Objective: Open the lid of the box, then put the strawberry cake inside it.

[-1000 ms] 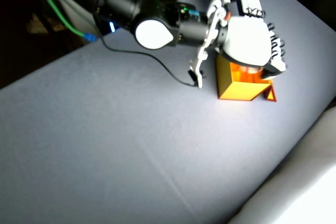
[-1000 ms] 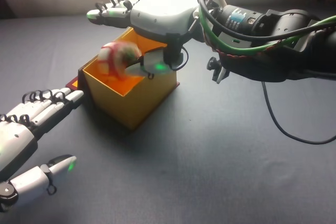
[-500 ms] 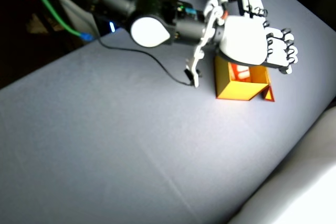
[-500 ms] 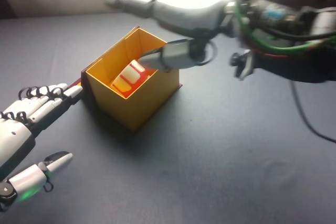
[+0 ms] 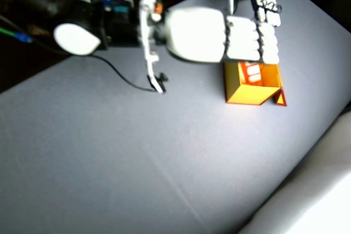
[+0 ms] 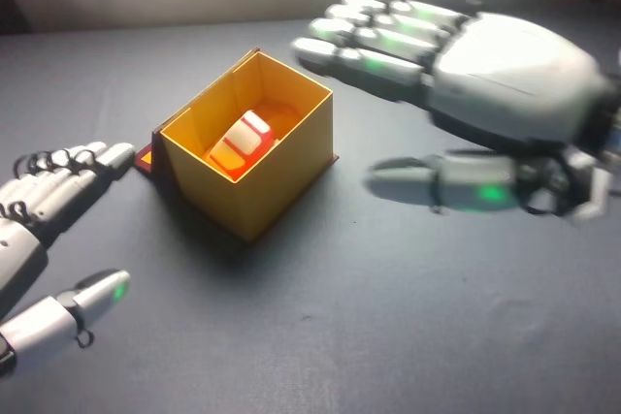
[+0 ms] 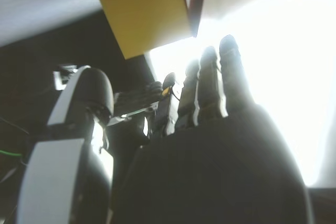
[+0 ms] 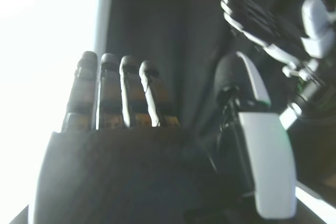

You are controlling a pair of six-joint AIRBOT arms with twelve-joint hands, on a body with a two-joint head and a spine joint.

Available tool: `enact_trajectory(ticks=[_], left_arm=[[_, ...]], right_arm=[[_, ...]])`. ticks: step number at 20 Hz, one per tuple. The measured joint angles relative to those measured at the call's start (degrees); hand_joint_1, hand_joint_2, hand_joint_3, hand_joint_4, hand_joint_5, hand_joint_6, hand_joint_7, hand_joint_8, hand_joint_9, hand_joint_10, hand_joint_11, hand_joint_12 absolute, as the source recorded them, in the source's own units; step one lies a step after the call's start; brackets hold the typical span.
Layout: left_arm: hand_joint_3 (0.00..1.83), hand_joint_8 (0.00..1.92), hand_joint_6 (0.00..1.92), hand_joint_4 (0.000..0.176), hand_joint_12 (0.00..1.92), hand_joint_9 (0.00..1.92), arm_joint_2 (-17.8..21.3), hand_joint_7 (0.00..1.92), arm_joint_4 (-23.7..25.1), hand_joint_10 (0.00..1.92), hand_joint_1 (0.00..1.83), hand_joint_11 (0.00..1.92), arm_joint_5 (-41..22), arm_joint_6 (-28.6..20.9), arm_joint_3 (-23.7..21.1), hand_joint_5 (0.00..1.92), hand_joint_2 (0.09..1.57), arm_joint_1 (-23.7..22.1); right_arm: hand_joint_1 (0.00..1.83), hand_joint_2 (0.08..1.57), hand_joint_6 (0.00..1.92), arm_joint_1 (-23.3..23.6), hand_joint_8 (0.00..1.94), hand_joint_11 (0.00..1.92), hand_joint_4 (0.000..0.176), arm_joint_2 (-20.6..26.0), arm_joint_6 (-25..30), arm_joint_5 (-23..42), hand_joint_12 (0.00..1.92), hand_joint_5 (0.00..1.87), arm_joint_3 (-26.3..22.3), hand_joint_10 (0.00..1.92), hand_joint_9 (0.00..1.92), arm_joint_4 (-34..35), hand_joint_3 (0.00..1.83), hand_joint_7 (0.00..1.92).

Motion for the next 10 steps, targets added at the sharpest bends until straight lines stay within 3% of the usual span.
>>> enact_trajectory(ticks=[1,2,3,4,5,6,7,8,9,10], left_arm=[[0.0,0.0,0.0,0.105,0.0,0.0,0.4,0.0,-0.1,0.0,0.57,0.0,-0.7,0.0,0.0,0.0,1.42,0.0],[0.0,0.0,0.0,0.112,0.0,0.0,0.6,0.0,0.0,0.0,0.57,0.0,-1.9,0.0,0.0,0.0,1.43,0.0],[0.0,0.0,0.0,0.118,0.0,0.0,0.7,0.0,0.1,0.0,0.57,0.0,-2.5,0.0,0.0,0.0,1.43,0.0],[0.0,0.0,0.0,0.107,0.0,0.0,0.7,0.0,0.3,0.0,0.6,0.0,-3.0,0.0,0.0,0.0,1.43,0.0],[0.0,0.0,0.0,0.112,0.0,0.0,0.7,0.0,0.5,0.0,0.62,0.0,-3.5,0.0,0.0,0.0,1.42,0.0],[0.0,0.0,0.0,0.112,0.0,0.0,1.0,0.0,0.9,0.0,0.62,0.0,-3.7,0.0,0.0,0.0,1.42,0.0],[0.0,0.0,0.0,0.113,0.0,0.0,1.3,0.0,1.2,0.0,0.62,0.0,-4.0,0.0,0.0,0.0,1.41,0.0],[0.0,0.0,0.0,0.069,0.0,0.0,1.7,0.0,1.1,0.0,0.59,0.0,-4.4,0.0,0.0,0.0,1.42,0.0],[0.0,0.0,0.0,0.053,0.0,0.0,1.8,0.0,0.9,0.0,0.58,0.0,-4.9,0.0,0.0,0.0,1.41,0.0],[0.0,0.0,0.0,0.048,0.0,0.0,2.3,0.0,0.6,0.0,0.59,0.0,-5.5,0.1,-0.1,0.0,1.4,0.0]], right_arm=[[0.36,1.31,0.0,-3.4,0.0,0.0,0.028,2.3,-0.1,2.5,0.0,0.0,-1.0,0.0,0.0,2.8,0.01,0.0],[0.24,1.29,0.0,-6.3,0.0,0.0,0.119,4.4,-0.1,5.0,0.0,0.0,-2.1,0.0,0.0,5.4,0.0,0.0],[0.25,1.29,0.0,-8.5,0.0,0.0,0.112,5.8,-0.1,6.9,0.0,0.0,-2.9,0.0,0.0,7.1,0.0,0.0],[0.26,1.31,0.0,-11.5,0.0,0.0,0.1,7.4,-0.1,9.6,0.0,0.0,-4.0,0.0,0.0,9.4,0.01,0.0],[0.22,1.31,0.0,-14.5,0.0,0.0,0.113,8.8,-0.2,12.7,0.0,0.0,-5.2,0.0,0.0,11.1,0.01,0.0],[0.25,1.33,0.0,-18.0,0.0,0.0,0.078,10.0,-0.3,15.9,0.0,0.0,-6.8,0.0,0.0,13.0,0.01,0.0],[0.29,1.34,0.0,-21.0,0.0,0.0,0.065,11.0,-0.4,18.9,0.0,0.0,-8.2,0.0,0.0,14.7,0.01,0.0],[0.28,1.33,0.0,-24.2,0.0,0.0,0.075,12.0,-0.9,21.7,0.0,0.0,-9.4,0.0,0.0,16.4,0.01,0.0],[0.27,1.33,0.0,-26.2,0.0,0.0,0.064,12.8,-1.6,23.6,0.0,0.0,-10.1,0.0,0.0,17.9,0.0,0.0],[0.28,1.33,0.0,-29.1,0.0,0.0,0.065,13.9,-1.8,27.4,0.0,0.0,-11.1,0.0,0.0,21.0,0.0,0.0]])
